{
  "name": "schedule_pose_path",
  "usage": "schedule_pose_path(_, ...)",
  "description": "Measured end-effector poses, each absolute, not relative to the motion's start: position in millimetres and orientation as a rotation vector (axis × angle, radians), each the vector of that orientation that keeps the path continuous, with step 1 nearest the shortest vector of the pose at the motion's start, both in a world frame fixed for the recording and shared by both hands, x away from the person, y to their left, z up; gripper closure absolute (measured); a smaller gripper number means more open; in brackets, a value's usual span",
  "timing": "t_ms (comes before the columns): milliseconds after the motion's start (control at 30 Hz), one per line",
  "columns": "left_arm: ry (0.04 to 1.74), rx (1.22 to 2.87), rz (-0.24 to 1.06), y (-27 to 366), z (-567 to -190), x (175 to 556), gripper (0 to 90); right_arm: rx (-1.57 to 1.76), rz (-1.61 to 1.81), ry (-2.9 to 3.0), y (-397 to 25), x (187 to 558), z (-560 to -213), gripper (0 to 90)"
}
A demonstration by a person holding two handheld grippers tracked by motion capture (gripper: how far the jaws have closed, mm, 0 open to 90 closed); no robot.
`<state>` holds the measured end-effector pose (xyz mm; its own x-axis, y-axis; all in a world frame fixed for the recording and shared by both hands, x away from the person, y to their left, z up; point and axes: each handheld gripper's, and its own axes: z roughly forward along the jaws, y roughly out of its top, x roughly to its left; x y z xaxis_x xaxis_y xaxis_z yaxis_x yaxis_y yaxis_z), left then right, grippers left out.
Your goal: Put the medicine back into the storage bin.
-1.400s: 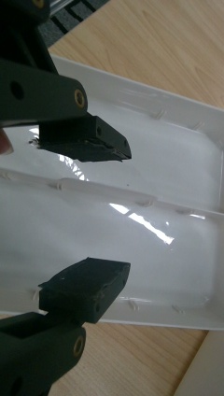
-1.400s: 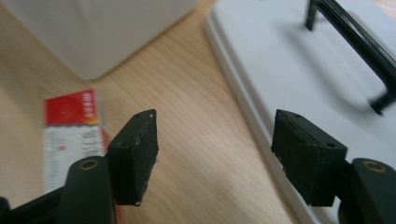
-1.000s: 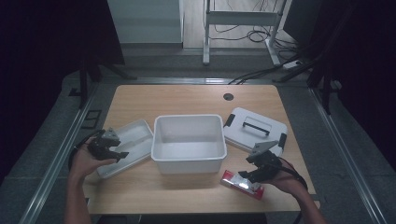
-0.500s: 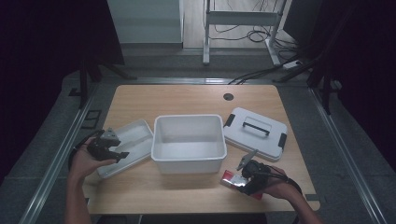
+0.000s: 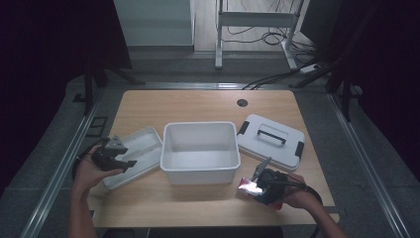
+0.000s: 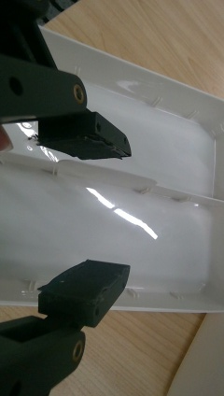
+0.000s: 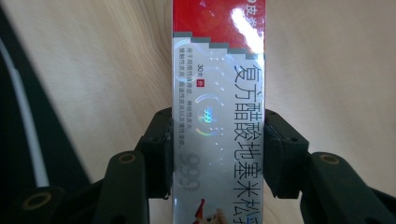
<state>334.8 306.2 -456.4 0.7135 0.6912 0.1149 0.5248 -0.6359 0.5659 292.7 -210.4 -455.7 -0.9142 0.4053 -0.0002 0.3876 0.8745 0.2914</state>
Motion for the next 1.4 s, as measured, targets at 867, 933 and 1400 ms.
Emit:
schedule_pose_path(867, 0.886, 2.47, 0.431, 292.1, -456.2, 334.6, 37.3, 0.371, 0.691, 2.822, -185.5, 366.2, -305.7, 50.6)
schedule_pose_path(933, 0.881, 2.47, 0.43, 291.5, -455.9, 334.5, 37.3, 0.349, 0.692, 2.83, -177.1, 371.4, -305.2, 50.6)
schedule_pose_path(1400, 0.87, 2.468, 0.426, 291.3, -457.7, 336.0, 37.3, 0.21, 0.682, 2.863, -122.1, 394.0, -311.6, 50.5)
